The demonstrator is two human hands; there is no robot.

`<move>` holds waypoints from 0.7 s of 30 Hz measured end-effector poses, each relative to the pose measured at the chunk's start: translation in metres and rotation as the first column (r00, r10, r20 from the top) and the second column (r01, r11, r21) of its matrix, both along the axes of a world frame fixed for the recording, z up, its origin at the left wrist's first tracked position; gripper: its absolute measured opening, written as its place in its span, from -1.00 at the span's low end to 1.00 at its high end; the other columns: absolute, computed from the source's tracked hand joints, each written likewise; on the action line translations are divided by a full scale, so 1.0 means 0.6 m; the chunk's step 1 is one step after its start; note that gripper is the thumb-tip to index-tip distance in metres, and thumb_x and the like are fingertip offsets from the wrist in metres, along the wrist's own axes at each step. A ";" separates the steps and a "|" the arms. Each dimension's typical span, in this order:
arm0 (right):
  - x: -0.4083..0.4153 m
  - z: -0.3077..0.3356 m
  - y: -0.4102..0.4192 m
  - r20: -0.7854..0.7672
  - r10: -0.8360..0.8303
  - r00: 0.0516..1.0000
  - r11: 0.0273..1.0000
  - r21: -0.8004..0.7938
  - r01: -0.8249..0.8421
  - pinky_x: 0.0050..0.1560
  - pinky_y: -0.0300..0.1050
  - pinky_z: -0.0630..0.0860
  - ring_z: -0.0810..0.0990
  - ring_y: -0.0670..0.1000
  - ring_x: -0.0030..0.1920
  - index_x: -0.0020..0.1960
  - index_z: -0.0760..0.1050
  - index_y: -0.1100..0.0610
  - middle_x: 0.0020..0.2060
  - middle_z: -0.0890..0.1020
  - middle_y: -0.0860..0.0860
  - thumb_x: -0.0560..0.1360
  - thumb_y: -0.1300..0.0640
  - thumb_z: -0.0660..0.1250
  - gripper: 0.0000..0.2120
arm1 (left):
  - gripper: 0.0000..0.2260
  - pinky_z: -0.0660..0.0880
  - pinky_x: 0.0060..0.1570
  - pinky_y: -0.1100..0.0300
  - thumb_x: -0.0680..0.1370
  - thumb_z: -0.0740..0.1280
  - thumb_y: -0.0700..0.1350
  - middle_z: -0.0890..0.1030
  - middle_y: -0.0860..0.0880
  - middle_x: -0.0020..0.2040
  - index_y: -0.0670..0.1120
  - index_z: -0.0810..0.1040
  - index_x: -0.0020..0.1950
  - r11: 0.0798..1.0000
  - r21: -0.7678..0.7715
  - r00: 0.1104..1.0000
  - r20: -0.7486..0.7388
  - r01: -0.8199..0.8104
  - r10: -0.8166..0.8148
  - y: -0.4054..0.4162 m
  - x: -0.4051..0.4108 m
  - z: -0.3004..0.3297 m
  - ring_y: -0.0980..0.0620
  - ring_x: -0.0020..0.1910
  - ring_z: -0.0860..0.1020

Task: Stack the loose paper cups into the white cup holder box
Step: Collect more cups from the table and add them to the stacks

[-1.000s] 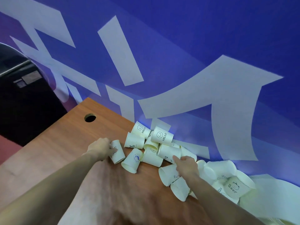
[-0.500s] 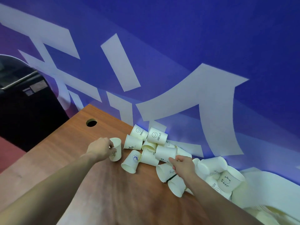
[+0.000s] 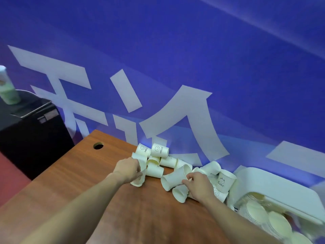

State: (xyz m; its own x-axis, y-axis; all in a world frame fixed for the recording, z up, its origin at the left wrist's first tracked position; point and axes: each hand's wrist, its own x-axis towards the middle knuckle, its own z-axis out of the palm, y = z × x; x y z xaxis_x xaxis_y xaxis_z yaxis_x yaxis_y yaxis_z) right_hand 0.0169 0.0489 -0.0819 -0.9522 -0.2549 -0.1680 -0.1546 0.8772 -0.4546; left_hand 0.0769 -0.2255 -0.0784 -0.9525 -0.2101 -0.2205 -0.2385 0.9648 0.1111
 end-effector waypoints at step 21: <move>0.126 0.043 0.382 -0.114 -0.072 0.991 0.975 0.203 0.094 -0.28 -0.10 0.35 0.54 0.15 -0.16 -0.26 0.48 0.08 -0.33 0.50 0.02 0.44 -0.03 0.28 -0.80 | -0.78 0.35 -0.29 0.17 0.50 0.25 0.06 0.52 0.04 -0.32 -0.01 0.64 -0.12 0.881 0.037 0.881 -0.072 0.471 -0.468 0.460 0.000 0.048 -0.03 -0.20 0.56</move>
